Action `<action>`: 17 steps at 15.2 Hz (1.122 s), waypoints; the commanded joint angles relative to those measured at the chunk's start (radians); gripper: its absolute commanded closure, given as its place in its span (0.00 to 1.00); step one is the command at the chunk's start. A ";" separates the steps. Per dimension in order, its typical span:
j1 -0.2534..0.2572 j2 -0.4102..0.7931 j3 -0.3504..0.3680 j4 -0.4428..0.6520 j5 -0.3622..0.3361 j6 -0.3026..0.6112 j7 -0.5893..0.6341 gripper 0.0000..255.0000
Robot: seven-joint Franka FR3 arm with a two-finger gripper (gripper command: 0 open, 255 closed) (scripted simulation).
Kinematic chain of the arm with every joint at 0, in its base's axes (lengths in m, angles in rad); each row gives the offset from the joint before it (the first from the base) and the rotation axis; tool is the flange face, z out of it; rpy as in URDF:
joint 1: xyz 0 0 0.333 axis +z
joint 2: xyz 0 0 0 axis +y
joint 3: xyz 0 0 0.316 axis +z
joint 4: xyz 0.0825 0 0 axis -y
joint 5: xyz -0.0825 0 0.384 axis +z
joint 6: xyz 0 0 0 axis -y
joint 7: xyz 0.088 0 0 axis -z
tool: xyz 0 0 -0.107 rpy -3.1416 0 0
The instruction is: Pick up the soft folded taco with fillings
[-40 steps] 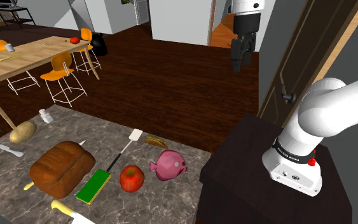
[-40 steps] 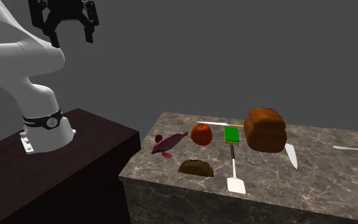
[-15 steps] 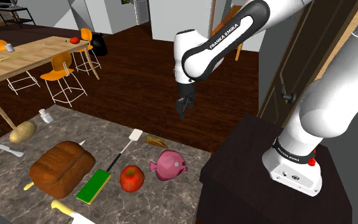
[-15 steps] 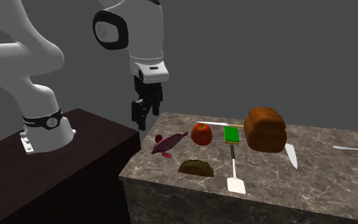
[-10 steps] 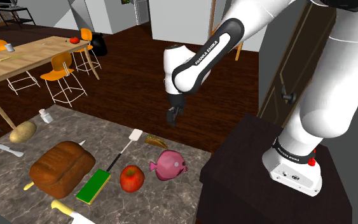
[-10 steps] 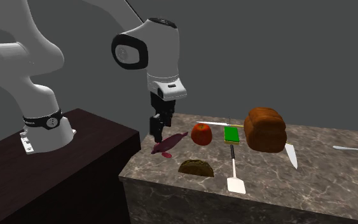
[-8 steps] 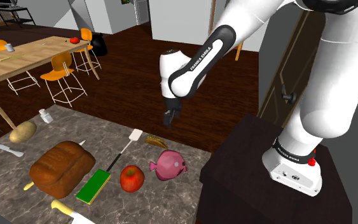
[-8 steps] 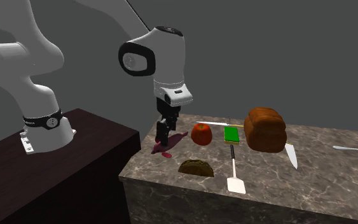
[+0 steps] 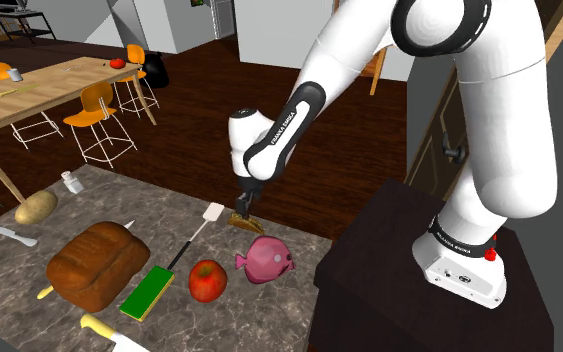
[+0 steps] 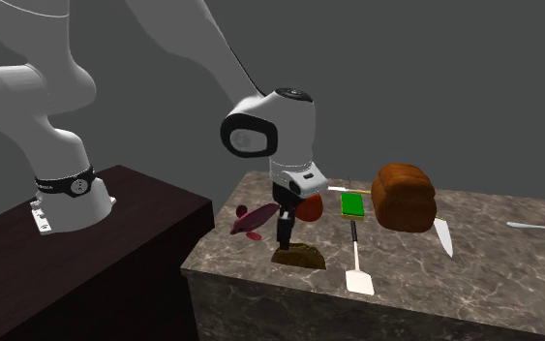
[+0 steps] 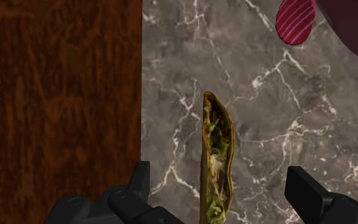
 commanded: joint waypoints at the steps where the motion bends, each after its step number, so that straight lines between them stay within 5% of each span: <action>1: 0.027 0.076 -0.010 0.068 -0.022 0.017 0.011 0.00; 11: 0.051 0.200 -0.034 0.131 -0.043 0.081 0.019 0.00; 12: 0.051 0.199 -0.033 0.130 -0.043 0.081 0.018 1.00; 17: 0.050 0.198 -0.033 0.131 -0.043 0.080 0.018 1.00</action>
